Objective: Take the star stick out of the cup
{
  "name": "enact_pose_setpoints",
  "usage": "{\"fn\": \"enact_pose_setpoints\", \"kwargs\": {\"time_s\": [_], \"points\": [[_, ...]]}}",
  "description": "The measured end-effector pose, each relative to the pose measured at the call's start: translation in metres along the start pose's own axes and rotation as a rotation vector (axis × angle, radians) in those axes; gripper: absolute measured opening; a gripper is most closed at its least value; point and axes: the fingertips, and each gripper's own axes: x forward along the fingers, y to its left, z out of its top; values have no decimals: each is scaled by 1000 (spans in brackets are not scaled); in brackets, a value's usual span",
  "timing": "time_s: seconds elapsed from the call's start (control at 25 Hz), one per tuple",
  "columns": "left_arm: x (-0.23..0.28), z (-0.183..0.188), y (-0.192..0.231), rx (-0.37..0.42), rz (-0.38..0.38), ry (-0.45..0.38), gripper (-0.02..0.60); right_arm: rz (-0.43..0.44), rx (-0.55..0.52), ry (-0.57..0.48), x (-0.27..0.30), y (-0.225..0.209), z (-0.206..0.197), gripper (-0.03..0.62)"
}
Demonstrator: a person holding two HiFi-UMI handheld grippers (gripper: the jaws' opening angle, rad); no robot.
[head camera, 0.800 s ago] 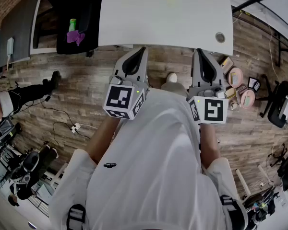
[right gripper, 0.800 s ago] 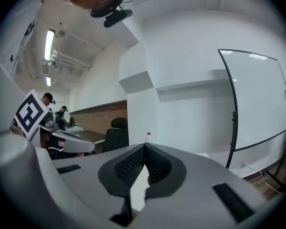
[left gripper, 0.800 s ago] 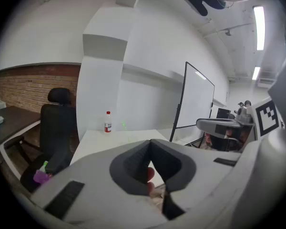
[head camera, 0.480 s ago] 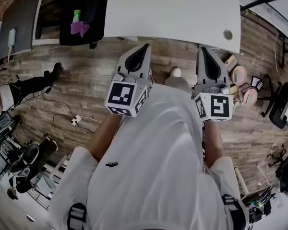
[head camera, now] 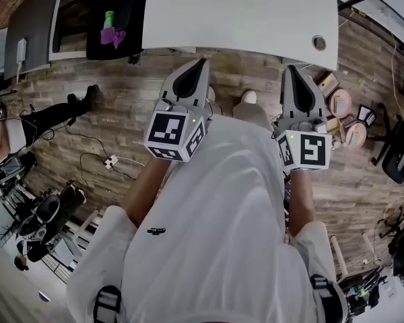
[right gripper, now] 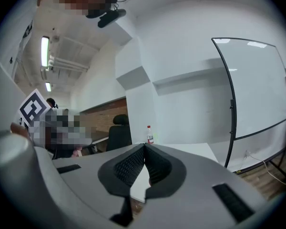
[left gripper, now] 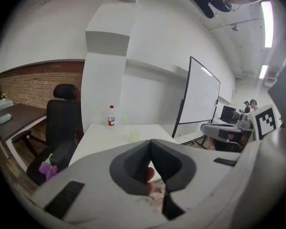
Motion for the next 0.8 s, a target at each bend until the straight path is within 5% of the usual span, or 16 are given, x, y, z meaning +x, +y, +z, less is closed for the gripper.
{"fn": "enact_pose_setpoints", "kwargs": {"time_s": [0.44,0.8], "points": [[12,4,-13,-27,84,-2,3,65,-7,-35,7,-19,13,2],[59,36,38,-58,56,-46,3,85,-47,-20,74,-8,29,2]]}}
